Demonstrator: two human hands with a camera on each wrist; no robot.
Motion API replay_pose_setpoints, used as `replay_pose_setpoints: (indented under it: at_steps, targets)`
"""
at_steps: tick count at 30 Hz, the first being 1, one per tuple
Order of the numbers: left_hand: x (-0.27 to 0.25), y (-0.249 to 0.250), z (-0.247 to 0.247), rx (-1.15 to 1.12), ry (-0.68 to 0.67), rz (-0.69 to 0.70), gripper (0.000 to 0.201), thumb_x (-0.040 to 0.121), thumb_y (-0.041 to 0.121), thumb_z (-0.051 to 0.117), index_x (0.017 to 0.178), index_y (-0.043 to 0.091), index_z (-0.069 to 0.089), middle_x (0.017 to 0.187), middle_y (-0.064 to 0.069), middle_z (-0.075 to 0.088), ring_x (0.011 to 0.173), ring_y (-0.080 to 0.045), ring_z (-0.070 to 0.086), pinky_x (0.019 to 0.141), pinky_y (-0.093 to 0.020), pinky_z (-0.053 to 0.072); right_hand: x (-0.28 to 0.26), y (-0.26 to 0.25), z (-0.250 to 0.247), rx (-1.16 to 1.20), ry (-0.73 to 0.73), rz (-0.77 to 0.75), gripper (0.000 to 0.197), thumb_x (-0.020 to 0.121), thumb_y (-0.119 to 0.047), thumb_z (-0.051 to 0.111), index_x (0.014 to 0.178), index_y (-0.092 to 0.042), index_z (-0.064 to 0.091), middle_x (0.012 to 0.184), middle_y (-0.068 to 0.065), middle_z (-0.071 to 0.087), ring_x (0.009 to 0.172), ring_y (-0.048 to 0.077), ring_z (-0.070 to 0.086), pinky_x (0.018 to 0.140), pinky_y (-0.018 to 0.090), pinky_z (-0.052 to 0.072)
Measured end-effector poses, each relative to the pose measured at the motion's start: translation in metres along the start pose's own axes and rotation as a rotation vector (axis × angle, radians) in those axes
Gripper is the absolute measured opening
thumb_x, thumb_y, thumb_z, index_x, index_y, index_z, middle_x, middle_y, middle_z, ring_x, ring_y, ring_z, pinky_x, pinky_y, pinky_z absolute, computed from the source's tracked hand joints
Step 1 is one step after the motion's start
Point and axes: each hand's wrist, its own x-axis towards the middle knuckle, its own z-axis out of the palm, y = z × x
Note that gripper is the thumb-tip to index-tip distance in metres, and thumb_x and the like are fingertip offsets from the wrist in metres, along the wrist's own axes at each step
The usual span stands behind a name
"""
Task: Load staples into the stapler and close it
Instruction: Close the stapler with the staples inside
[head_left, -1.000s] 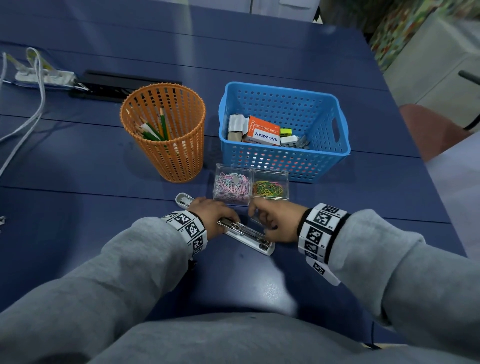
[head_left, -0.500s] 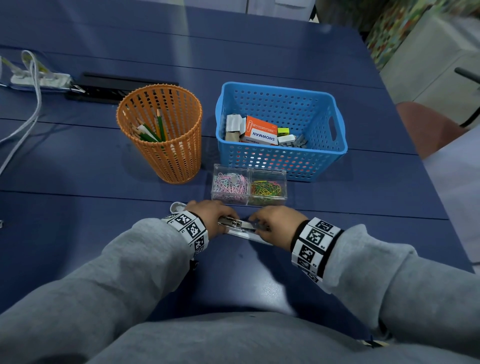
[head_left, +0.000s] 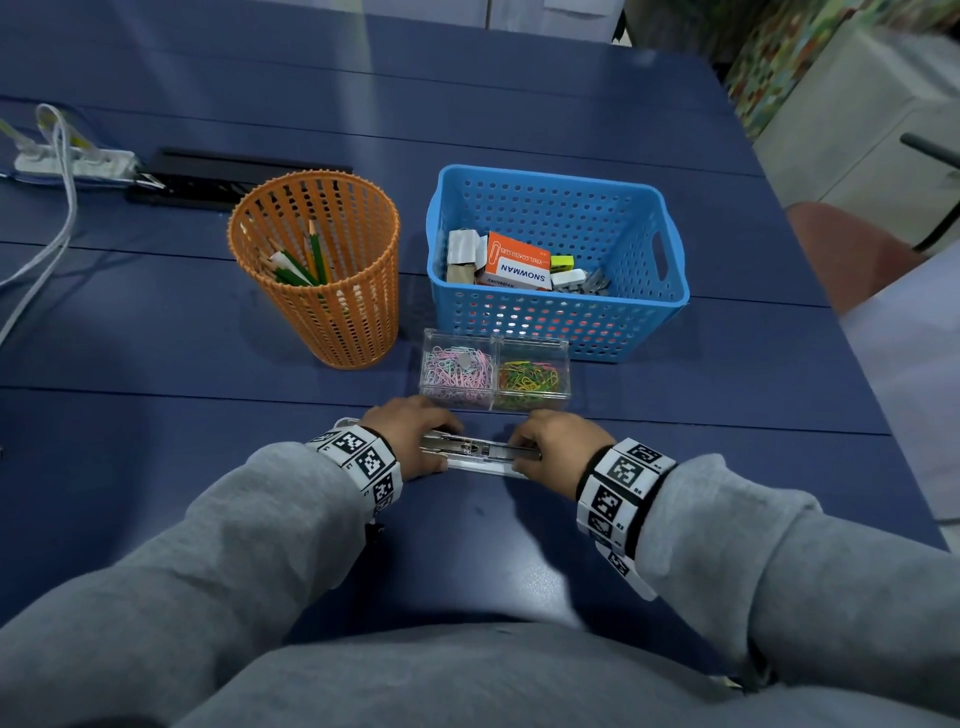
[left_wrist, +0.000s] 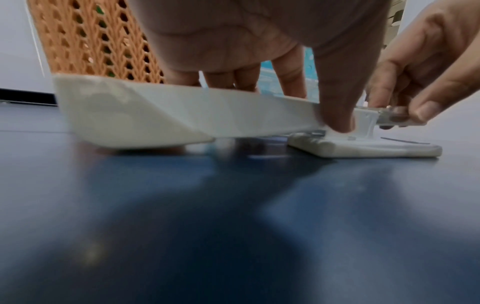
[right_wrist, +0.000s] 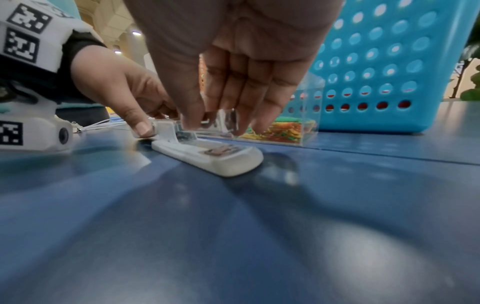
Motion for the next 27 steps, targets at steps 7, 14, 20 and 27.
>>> replay_pose_setpoints:
  at_steps: [7, 14, 20, 27]
  targets:
    - [-0.016, -0.035, -0.011, 0.177, -0.006, -0.195, 0.048, 0.07, 0.042, 0.072, 0.111, 0.029, 0.052, 0.12, -0.002, 0.051, 0.116, -0.025, 0.045, 0.098, -0.042, 0.039, -0.002, 0.012, -0.001, 0.025, -0.014, 0.06, 0.027, 0.081, -0.031, 0.063, 0.102, -0.014, 0.062, 0.108, 0.009, 0.06, 0.099, 0.026, 0.057, 0.084, 0.033, 0.046]
    - [-0.03, -0.041, -0.03, 0.043, 0.056, -0.199, 0.027, 0.07, 0.037, 0.072, 0.089, 0.029, 0.055, 0.093, 0.005, 0.059, 0.093, -0.021, 0.059, 0.081, -0.034, 0.047, -0.001, 0.016, -0.005, 0.07, 0.01, 0.098, 0.028, 0.081, -0.029, 0.064, 0.102, -0.011, 0.063, 0.108, 0.01, 0.062, 0.097, 0.025, 0.058, 0.085, 0.033, 0.048]
    - [-0.037, -0.014, -0.053, -0.125, 0.225, -0.025, 0.025, 0.066, 0.031, 0.077, 0.086, 0.024, 0.064, 0.082, 0.006, 0.06, 0.082, -0.018, 0.057, 0.075, -0.034, 0.05, 0.0, 0.02, -0.002, 0.132, 0.039, 0.136, 0.03, 0.08, -0.029, 0.066, 0.104, -0.012, 0.063, 0.105, 0.01, 0.066, 0.093, 0.024, 0.06, 0.083, 0.031, 0.049]
    - [-0.018, 0.015, -0.043, -0.275, 0.255, 0.106, 0.035, 0.066, 0.023, 0.078, 0.097, 0.017, 0.062, 0.09, 0.001, 0.055, 0.087, -0.02, 0.057, 0.082, -0.032, 0.047, 0.004, 0.022, 0.007, 0.24, 0.06, 0.202, 0.03, 0.079, -0.028, 0.068, 0.102, -0.011, 0.062, 0.085, 0.002, 0.058, 0.079, 0.016, 0.053, 0.079, 0.031, 0.049]
